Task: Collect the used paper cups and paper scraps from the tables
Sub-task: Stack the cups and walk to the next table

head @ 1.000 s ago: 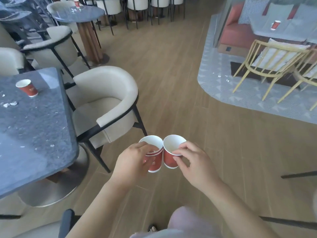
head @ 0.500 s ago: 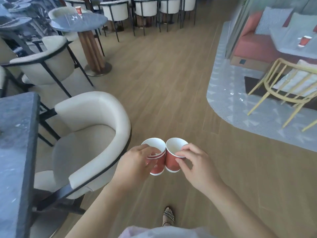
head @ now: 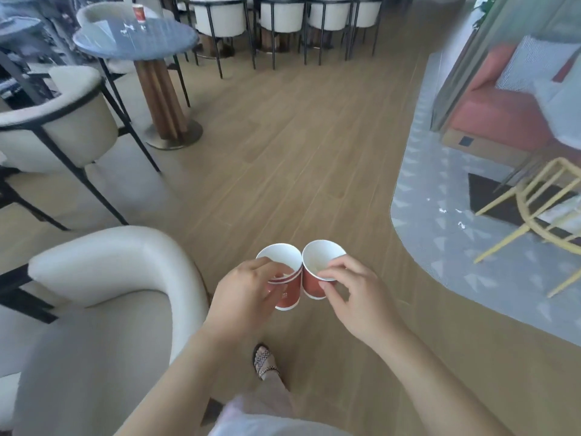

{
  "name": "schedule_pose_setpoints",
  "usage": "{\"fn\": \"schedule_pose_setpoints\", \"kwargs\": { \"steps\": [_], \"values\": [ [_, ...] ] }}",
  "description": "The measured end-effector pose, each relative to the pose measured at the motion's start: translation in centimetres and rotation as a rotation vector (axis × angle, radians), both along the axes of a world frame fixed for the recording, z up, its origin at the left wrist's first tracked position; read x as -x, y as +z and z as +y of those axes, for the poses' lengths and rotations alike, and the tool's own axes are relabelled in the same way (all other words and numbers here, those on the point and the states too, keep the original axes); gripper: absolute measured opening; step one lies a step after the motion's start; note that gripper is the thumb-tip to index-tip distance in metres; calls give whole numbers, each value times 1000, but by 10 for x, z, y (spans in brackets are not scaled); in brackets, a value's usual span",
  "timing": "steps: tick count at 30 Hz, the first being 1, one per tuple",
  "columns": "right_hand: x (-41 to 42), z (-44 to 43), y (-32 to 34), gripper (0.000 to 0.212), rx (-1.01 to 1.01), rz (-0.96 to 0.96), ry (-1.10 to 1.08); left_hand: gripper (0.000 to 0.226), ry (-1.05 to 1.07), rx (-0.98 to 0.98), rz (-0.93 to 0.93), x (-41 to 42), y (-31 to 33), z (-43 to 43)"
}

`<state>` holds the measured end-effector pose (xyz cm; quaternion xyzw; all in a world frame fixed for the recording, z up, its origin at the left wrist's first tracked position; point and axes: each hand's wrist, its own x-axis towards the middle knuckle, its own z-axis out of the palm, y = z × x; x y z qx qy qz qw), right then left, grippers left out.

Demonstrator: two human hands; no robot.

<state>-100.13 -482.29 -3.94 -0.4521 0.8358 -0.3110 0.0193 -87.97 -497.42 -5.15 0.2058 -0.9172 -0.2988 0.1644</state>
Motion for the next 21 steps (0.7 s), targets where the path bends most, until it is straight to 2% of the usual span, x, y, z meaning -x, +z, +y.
{"fn": "schedule_pose_setpoints", "kwargs": {
  "steps": [6, 11, 21],
  "values": [
    [87, -119, 16, 11, 36, 16, 74, 23, 82, 32, 37, 73, 16, -119],
    [126, -206, 15, 10, 41, 4, 165, 22, 163, 38, 5, 97, 17, -187],
    [208, -386, 1, 10, 15, 1, 451, 21, 472, 38, -22, 156, -1, -324]
  ]
}}
